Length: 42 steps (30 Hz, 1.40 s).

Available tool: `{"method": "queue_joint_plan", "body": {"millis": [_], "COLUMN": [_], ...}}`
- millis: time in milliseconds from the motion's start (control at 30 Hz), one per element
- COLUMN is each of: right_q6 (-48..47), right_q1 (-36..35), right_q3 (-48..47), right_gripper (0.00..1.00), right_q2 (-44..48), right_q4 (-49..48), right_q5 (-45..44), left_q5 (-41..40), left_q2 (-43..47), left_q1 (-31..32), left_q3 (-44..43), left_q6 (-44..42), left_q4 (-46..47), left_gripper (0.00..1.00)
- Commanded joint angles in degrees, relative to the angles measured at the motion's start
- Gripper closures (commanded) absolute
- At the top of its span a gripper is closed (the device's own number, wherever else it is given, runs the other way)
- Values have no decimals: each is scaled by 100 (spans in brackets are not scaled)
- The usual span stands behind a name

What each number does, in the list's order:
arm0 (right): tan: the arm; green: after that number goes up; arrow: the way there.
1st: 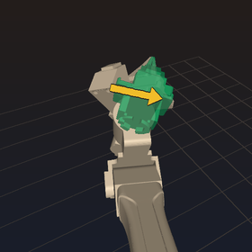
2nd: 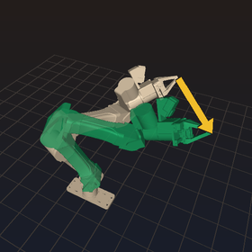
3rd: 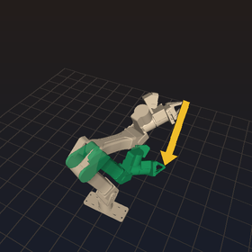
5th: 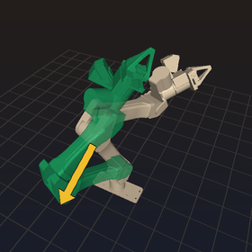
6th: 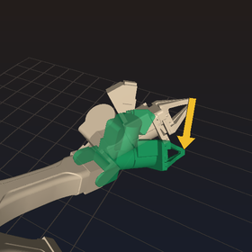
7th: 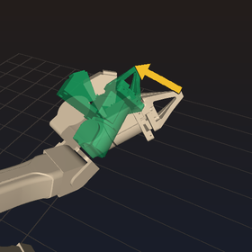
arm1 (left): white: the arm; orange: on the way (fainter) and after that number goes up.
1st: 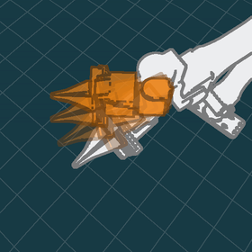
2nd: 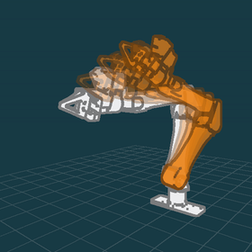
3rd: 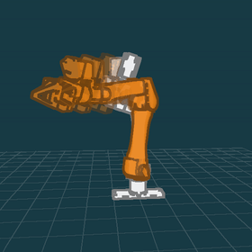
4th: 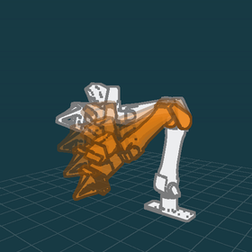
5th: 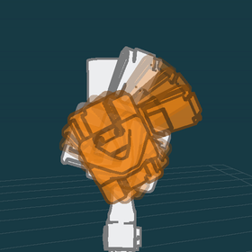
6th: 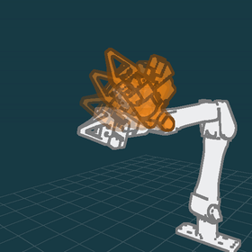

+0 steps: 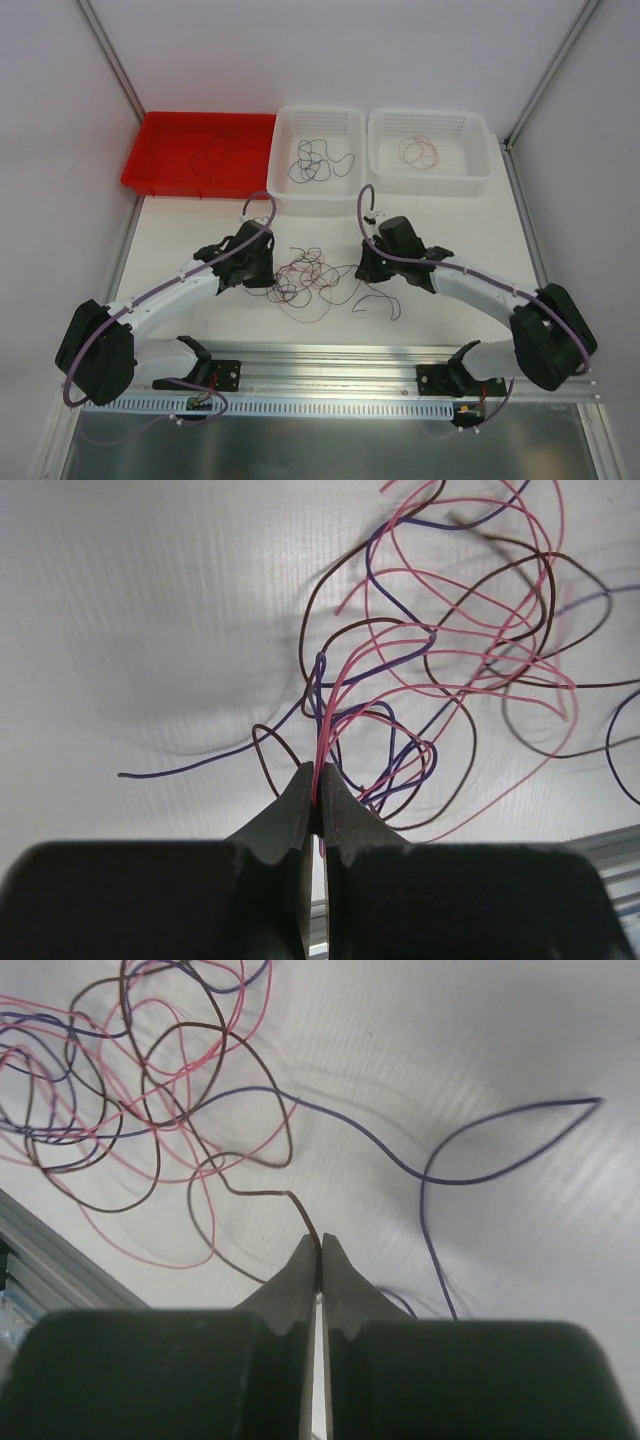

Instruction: Untangle the cables

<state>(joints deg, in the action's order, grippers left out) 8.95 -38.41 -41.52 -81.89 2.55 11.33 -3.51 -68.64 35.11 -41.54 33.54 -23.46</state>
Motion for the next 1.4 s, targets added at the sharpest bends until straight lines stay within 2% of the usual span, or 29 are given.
{"method": "queue_joint_plan", "body": {"millis": [0,33,100,200,267,400,500,700,933,1100,1367], "right_q6": [-437,-516,-762,-1008,-1237,-1589,-1765,-1765,-1765,-1678,-1686], "right_q1": [176,220,404,798,1001,1388,1459,1460,1460,1451,1389], "right_q3": [-338,-426,-637,-1409,-2112,-3238,-3985,-4619,-4936,-4989,-4761], "right_gripper": [99,99,99,99,99,99,99,99,99,99,99], "right_q2": [1164,1732,2271,3089,3510,3855,3952,4181,4409,4506,5007], "right_q4": [1112,1317,1773,2896,3277,4146,4446,4325,3886,3771,3077], "right_q5": [-631,-885,-1088,-1361,-1449,-1765,-2099,-2679,-3049,-3102,-3998], "left_q5": [-299,-326,-387,-449,-502,-563,-616,-686,-792,-853,-1160], "left_q2": [53,53,35,0,-9,-88,-167,-413,-755,-835,-993], "left_q1": [-101,-101,-119,-154,-171,-242,-286,-417,-620,-716,-1085], "left_q3": [93,111,129,137,120,93,67,-30,-161,-179,14], "left_q6": [-93,-93,-111,-119,-111,-137,-146,-181,-225,-207,-128], "left_q4": [-97,-97,-123,-158,-176,-211,-255,-325,-369,-387,-431], "left_gripper": [100,100,100,100,100,100,100,100,100,100,100]}}
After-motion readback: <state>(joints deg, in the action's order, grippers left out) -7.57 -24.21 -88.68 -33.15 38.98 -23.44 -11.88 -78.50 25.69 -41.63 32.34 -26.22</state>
